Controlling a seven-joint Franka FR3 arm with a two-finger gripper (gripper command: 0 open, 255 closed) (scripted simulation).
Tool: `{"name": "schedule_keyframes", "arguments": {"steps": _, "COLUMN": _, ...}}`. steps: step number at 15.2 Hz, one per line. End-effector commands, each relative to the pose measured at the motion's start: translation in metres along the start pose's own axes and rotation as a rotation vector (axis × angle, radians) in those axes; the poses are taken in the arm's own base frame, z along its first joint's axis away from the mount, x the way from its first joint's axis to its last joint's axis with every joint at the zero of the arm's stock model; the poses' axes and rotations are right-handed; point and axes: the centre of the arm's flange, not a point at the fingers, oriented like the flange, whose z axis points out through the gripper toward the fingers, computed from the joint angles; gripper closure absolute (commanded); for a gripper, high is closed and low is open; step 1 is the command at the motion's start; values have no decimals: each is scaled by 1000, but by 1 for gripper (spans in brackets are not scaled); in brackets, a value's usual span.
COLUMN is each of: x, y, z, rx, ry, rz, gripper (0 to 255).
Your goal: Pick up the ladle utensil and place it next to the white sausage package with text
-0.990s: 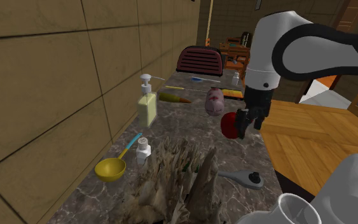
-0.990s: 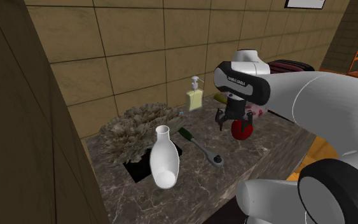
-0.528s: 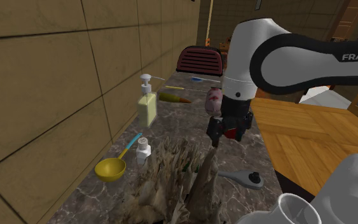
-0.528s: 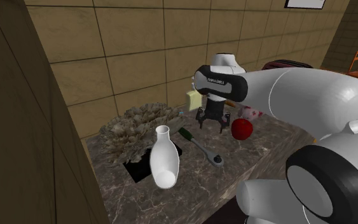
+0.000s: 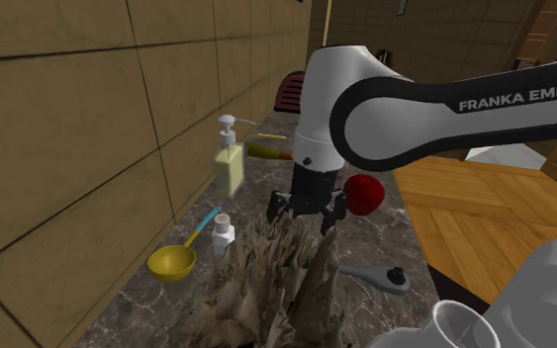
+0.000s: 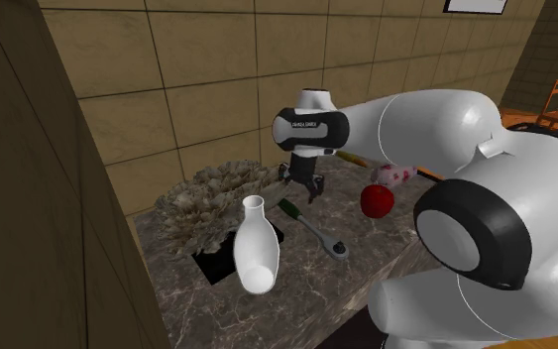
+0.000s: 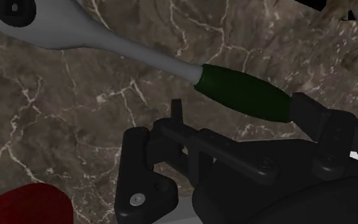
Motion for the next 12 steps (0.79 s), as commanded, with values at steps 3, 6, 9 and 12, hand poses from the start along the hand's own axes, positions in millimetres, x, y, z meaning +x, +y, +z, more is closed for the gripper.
{"name": "schedule_keyframes", "arguments": {"steps": 3, "x": 9, "y": -45, "z": 13, "rx": 30, "ry": 10, "rz": 102, "gripper": 0}}
{"name": "schedule_keyframes", "arguments": {"steps": 6, "x": 18, "y": -79, "z": 20, "rx": 52, "ry": 18, "rz": 174, "gripper": 0}}
{"name": "schedule_keyframes", "arguments": {"steps": 9, "x": 29, "y": -113, "z": 27, "rx": 73, "ry": 25, "rz": 246, "gripper": 0}}
{"name": "schedule_keyframes", "arguments": {"steps": 12, "x": 42, "y": -146, "z": 33, "rx": 94, "ry": 33, "rz": 319, "gripper": 0}}
